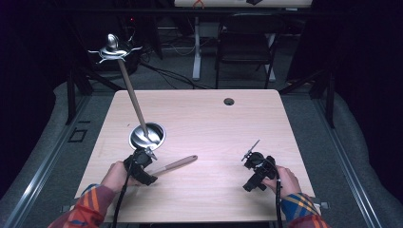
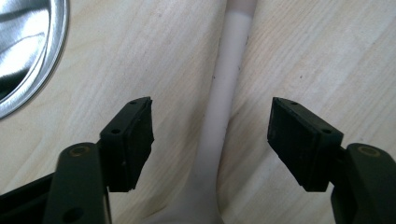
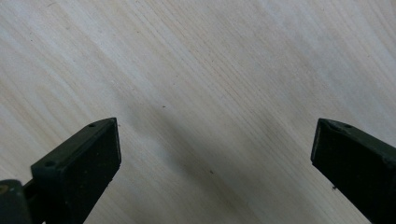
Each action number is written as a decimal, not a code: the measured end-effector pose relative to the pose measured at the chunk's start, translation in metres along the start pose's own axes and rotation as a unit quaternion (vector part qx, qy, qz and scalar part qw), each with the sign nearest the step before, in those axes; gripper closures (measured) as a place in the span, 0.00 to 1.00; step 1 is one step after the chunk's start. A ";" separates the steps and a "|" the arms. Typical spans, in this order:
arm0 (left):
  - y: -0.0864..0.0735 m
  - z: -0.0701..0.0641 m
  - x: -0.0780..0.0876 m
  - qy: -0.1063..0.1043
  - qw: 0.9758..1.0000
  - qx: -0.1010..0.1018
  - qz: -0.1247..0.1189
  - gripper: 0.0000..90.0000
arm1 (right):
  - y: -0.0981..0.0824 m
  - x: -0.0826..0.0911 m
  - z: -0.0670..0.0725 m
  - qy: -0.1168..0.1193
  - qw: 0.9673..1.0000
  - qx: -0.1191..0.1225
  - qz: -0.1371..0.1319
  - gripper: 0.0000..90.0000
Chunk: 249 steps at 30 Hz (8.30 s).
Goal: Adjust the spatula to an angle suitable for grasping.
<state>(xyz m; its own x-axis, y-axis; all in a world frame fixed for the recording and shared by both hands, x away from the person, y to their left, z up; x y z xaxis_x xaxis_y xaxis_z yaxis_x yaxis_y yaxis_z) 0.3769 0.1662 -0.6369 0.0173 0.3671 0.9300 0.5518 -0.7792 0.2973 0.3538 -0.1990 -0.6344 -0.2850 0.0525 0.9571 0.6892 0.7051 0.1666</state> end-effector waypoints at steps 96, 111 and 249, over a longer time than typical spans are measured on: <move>0.000 0.017 0.057 0.072 0.991 0.046 -0.099 0.86 | -0.003 -0.002 0.004 0.008 1.000 0.011 0.016 0.02; -0.015 0.016 0.092 0.119 0.976 0.057 -0.174 0.86 | -0.004 -0.002 0.004 0.007 1.000 0.010 0.017 0.02; 0.016 0.060 0.239 0.198 0.887 0.068 -0.411 0.86 | -0.005 -0.005 0.004 0.007 1.000 0.002 0.020 0.02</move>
<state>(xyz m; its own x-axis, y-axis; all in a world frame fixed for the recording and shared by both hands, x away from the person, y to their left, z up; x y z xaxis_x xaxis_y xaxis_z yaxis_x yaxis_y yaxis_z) 0.4398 0.2721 -0.4229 -0.7177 0.5547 0.4209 0.3367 -0.2527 0.9071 0.3495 -0.2001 -0.6407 -0.2482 0.0698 0.9662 0.6966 0.7059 0.1280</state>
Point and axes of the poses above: each handheld gripper's, and its own axes: x roughly backward along the jaws, y roughly out of its top, z roughly to its left, the point moved 10 cm from there along -x, roughly forward along the jaws, and after that the axes turned 15 degrees about -y, right-handed, at the moved point
